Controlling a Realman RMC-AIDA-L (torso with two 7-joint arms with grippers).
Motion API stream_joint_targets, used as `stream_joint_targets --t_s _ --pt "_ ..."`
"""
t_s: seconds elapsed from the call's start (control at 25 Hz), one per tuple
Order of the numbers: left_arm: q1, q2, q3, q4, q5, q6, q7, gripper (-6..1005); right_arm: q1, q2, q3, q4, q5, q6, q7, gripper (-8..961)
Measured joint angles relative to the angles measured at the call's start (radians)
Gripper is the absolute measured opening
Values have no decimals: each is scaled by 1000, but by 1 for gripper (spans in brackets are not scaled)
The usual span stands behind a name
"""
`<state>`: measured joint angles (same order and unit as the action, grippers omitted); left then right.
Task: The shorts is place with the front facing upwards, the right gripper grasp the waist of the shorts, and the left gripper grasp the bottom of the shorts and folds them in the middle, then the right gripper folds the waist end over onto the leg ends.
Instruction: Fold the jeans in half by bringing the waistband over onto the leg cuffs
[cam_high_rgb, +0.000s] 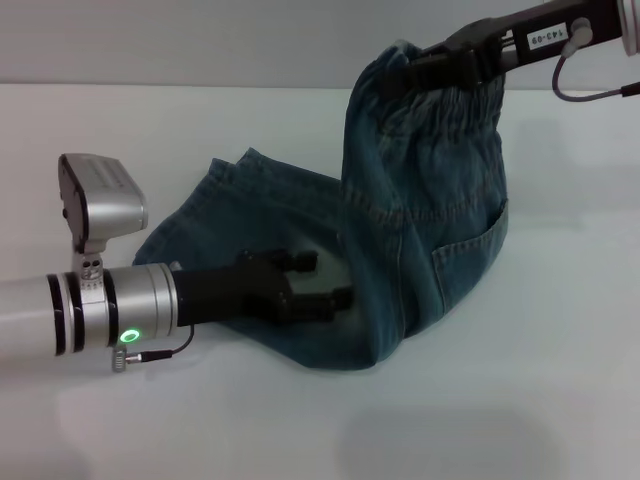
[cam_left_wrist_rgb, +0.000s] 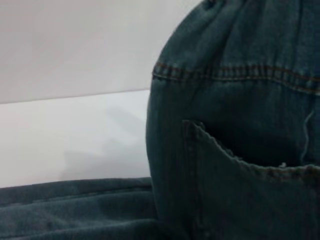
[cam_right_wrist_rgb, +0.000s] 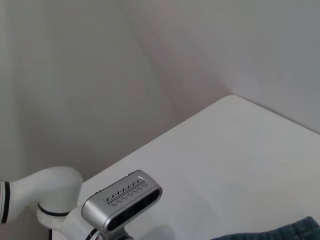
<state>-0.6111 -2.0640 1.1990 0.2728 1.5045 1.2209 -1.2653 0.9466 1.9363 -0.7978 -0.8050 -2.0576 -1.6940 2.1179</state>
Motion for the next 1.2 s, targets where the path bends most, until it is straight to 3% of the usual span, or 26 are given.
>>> stream_joint_targets --t_s 0.24,0.48,0.56,0.76,1.2 --pt "67 0 -17 90 -25 -14 -8 833 3 0 -1 18 -1 3 -6 6" --pt "110 1 -88 143 -59 -89 -1 833 5 6 -8 18 -1 6 -7 16" --pt "128 0 -149 149 -86 -129 19 833 8 12 -11 19 -1 10 -10 20" --pt "173 -3 -236 130 -272 -147 116 833 20 24 -17 18 -3 25 -45 29" --pt "207 -4 -236 129 -337 -140 158 833 80 60 -150 25 -1 117 -157 51"
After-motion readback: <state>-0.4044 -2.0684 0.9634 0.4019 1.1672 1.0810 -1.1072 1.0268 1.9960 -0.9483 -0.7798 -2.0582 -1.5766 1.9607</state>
